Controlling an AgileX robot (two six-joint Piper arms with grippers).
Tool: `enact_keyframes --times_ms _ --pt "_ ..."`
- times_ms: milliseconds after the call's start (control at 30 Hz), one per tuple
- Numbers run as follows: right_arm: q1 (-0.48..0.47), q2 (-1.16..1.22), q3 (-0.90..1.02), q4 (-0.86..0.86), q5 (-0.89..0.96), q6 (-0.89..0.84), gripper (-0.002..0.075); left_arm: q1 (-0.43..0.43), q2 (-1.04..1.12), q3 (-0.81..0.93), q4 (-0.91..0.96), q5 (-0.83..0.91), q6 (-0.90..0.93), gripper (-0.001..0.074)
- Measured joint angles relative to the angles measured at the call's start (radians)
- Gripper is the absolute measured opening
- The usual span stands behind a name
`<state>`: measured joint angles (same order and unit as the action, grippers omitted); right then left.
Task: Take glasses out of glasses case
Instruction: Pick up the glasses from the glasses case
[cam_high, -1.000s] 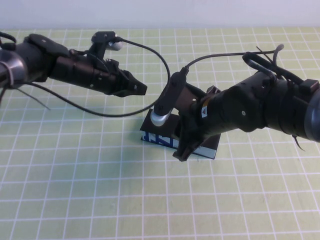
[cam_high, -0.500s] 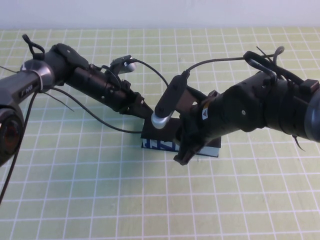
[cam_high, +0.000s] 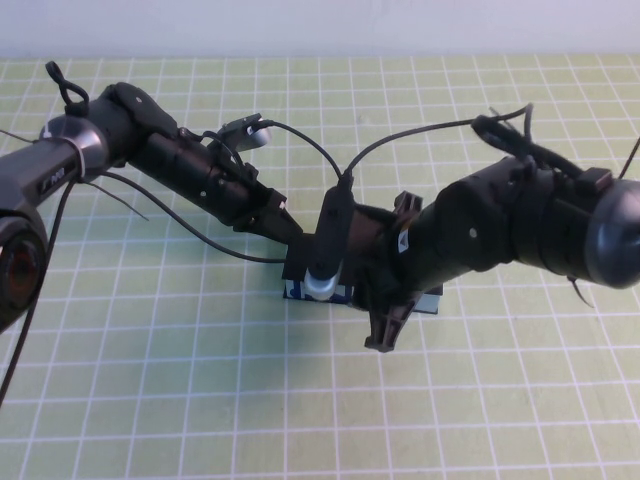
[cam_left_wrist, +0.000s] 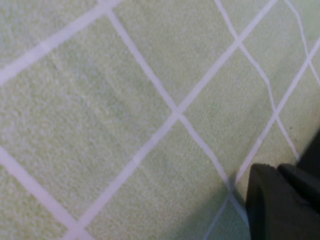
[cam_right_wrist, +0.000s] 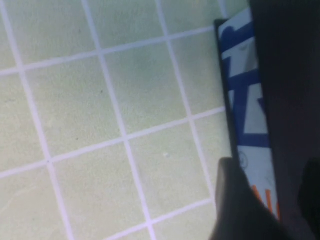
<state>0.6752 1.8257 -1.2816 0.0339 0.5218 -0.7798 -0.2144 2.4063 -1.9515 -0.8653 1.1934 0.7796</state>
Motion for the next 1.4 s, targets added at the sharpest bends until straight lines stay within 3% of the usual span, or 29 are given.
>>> enact_keyframes --times_ms 233,633,1067,1400 --pt "0.000 0.054 0.000 -0.017 -0.062 -0.011 0.0316 0.000 0.000 0.000 0.001 0.002 -0.003 -0.0004" --pt "0.000 0.072 0.000 -0.057 -0.097 -0.011 0.0311 0.000 0.000 0.000 0.001 0.002 -0.006 -0.0004" --pt "0.000 0.091 0.000 -0.134 -0.156 0.035 0.0176 0.000 0.000 0.000 0.002 0.002 -0.006 -0.0004" --pt "0.000 0.102 -0.005 -0.188 -0.163 0.083 0.0150 0.000 0.000 -0.001 0.003 -0.004 -0.006 -0.0004"
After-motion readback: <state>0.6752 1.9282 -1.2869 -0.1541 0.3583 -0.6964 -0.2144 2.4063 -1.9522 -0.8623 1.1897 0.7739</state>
